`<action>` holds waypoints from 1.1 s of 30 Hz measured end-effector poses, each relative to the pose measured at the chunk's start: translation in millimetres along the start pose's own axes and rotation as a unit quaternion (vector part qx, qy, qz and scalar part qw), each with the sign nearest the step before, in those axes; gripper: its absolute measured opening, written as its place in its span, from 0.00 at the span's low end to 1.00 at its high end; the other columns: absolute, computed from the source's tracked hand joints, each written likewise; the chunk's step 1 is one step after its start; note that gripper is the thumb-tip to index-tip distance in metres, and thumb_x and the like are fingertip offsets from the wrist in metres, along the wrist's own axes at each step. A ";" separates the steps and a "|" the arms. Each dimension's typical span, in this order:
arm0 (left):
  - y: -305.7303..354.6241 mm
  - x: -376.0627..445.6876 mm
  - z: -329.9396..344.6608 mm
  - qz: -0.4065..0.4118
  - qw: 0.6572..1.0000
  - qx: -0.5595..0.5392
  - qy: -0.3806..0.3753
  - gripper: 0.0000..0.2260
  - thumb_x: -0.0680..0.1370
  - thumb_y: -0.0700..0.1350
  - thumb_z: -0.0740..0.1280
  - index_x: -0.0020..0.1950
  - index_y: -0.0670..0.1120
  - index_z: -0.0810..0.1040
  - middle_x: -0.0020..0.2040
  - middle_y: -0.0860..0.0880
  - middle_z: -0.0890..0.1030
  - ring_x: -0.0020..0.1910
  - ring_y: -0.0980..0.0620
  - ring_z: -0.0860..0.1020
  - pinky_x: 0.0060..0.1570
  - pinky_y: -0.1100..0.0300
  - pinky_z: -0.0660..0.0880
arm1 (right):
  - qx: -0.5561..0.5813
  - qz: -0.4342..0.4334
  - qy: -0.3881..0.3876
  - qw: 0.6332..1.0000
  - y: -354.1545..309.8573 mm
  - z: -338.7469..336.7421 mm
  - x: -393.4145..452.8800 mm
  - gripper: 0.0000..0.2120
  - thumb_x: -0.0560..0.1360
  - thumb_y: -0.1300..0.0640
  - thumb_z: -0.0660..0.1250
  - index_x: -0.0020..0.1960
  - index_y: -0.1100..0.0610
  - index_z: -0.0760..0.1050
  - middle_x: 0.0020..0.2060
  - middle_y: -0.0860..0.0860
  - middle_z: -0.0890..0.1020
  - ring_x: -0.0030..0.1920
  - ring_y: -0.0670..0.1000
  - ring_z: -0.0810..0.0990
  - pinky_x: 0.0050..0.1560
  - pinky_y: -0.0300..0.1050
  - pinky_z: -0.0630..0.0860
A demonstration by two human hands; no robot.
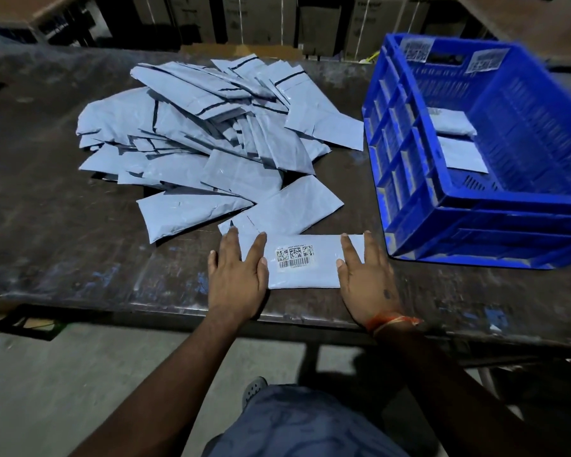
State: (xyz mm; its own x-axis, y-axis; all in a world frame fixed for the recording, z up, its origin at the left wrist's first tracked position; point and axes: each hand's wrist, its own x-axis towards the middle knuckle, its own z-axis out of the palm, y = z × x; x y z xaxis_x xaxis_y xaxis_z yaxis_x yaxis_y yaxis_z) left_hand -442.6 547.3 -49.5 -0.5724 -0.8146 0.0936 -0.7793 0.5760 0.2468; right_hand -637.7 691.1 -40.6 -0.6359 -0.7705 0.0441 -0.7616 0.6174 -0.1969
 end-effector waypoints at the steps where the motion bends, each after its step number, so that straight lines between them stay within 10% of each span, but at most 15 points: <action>1: 0.9 -0.5 -0.3 -0.007 1.000 0.002 0.007 0.23 0.82 0.54 0.52 0.78 0.58 0.63 0.78 0.39 0.60 0.78 0.41 0.58 0.72 0.38 0.62 | 0.011 0.012 0.013 1.000 -0.9 -1.1 -0.6 0.25 0.81 0.50 0.56 0.78 0.51 0.63 0.75 0.61 0.62 0.73 0.64 0.62 0.71 0.61 0.67; 8: 6.8 2.8 -9.6 -0.047 0.998 -0.015 0.047 0.23 0.78 0.47 0.62 0.74 0.50 0.68 0.68 0.39 0.69 0.62 0.37 0.71 0.54 0.43 0.74 | 0.053 0.048 0.033 0.997 -2.0 -10.7 -8.1 0.25 0.79 0.51 0.61 0.76 0.51 0.67 0.66 0.59 0.69 0.66 0.62 0.67 0.67 0.56 0.70; 16: 25.3 5.6 -25.6 -0.146 0.972 -0.184 -0.009 0.25 0.78 0.51 0.68 0.75 0.55 0.69 0.64 0.40 0.68 0.62 0.39 0.69 0.63 0.50 0.70 | 0.146 0.068 -0.010 0.987 -3.5 -16.5 -1.7 0.33 0.73 0.45 0.70 0.76 0.49 0.66 0.63 0.59 0.71 0.63 0.61 0.69 0.68 0.51 0.67; 20: 12.8 13.5 -25.9 -0.194 0.923 -0.331 -0.010 0.22 0.73 0.40 0.74 0.66 0.53 0.79 0.61 0.44 0.78 0.58 0.45 0.78 0.59 0.55 0.76 | 0.345 0.111 -0.020 0.932 1.7 -21.3 5.2 0.27 0.67 0.57 0.76 0.66 0.48 0.77 0.58 0.54 0.78 0.58 0.53 0.78 0.64 0.49 0.74; 25: -6.3 22.4 -47.0 -0.247 0.777 -0.576 -0.063 0.12 0.77 0.32 0.70 0.50 0.49 0.84 0.56 0.43 0.85 0.46 0.46 0.82 0.50 0.47 0.82 | 0.574 0.115 -0.044 0.809 -5.9 -44.7 8.6 0.20 0.70 0.69 0.74 0.56 0.49 0.81 0.54 0.55 0.85 0.54 0.54 0.84 0.58 0.52 0.80; 33: -13.8 58.4 -137.0 -0.146 0.774 -0.616 -0.029 0.09 0.81 0.37 0.67 0.58 0.45 0.83 0.44 0.48 0.85 0.37 0.53 0.80 0.36 0.63 0.75 | 0.580 0.001 0.019 0.815 -34.4 -133.0 45.9 0.15 0.76 0.65 0.70 0.60 0.53 0.82 0.58 0.48 0.83 0.62 0.45 0.79 0.61 0.40 0.76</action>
State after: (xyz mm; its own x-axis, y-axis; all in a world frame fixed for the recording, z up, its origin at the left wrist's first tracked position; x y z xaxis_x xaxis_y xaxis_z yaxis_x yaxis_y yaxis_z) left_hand -430.4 482.4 84.7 -0.4554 -0.8731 -0.1742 -0.0643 -0.1629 0.9846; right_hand -657.2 655.6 98.4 -0.6576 -0.7503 0.0683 -0.1450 0.0371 -0.9887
